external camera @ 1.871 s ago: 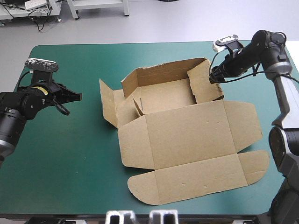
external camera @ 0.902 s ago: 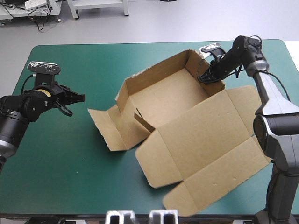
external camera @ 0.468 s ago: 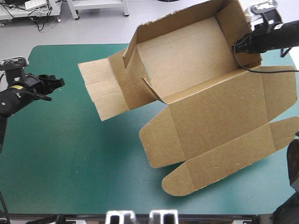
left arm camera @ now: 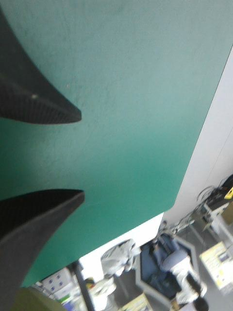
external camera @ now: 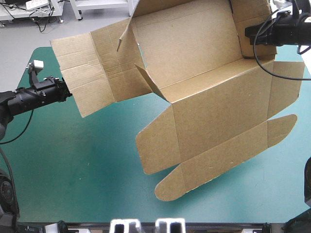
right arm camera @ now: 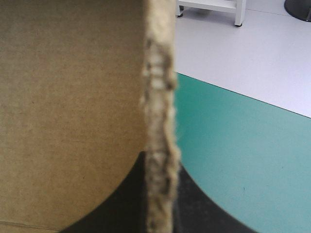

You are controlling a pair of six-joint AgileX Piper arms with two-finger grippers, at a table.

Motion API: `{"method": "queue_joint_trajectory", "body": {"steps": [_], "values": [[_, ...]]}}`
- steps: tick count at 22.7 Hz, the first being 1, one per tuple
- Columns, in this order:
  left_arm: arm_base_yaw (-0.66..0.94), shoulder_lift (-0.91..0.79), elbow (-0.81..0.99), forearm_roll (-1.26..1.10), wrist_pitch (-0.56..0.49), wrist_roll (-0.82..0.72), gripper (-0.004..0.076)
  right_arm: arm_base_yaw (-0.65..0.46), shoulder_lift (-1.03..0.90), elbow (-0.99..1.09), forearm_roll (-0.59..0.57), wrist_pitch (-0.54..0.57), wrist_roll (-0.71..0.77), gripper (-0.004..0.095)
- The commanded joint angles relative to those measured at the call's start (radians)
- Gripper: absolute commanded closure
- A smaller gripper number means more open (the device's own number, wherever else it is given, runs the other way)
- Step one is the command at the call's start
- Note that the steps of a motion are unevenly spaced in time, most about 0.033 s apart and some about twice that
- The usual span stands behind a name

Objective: Fold the box

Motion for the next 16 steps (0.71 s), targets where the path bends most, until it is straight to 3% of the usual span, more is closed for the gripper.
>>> {"method": "queue_joint_trajectory", "body": {"steps": [1,6,11,16], "values": [[-0.080,-0.020,-0.026,-0.117,0.081,0.049,0.0403,-0.006,-0.049,-0.028,0.072,0.013,0.002,0.0932],[-0.218,-0.020,-0.044,-0.262,0.145,0.118,0.0403,0.014,-0.043,-0.019,0.026,0.013,0.004,0.0932],[-0.314,-0.022,-0.108,-0.241,0.158,0.096,0.0403,0.093,-0.008,0.005,-0.148,0.009,0.042,0.0932],[-0.373,-0.022,-0.169,-0.202,0.158,0.013,0.0402,0.183,0.040,0.053,-0.234,-0.138,0.070,0.0932]]}}
